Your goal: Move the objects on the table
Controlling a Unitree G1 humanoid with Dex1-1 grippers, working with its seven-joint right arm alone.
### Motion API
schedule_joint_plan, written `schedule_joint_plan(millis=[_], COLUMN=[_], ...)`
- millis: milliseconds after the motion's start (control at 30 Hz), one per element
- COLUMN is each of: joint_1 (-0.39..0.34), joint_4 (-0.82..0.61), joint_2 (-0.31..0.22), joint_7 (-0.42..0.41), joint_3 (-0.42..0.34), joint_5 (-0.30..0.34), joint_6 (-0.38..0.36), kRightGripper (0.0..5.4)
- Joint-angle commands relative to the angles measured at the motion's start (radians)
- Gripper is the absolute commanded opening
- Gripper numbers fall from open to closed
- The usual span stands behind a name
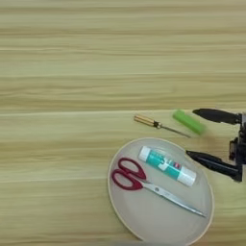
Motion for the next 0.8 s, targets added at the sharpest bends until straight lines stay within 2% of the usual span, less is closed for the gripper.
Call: schedule_joint_plan(millis=[33, 167, 300, 467, 633, 800], joint_1=[0.032, 0.078, 0.104, 0.101, 0.083, 0.05], joint_4=[-0.147, -0.216, -0.263, -0.259, -0.225, -0.194], joint_2=[-0.075, -0.085, -0.075, -0.076, -0.06, -0.051], joint_7=[-0.048, -0.064, -0.06, -0.118, -0.189, -0.259], joint_3=[-0.01, 0.02, 0.052, 0.142, 0.202, 0.24], joint_5=[-0.005, -0.047, -0.072, -0.205, -0.307, -0.369], joint_6=[0.042, 0.049, 0.012, 0.002, -0.011, 0.01], kRightGripper=[5.38, 5.38, 5.38, 5.38, 5.38, 5.38])
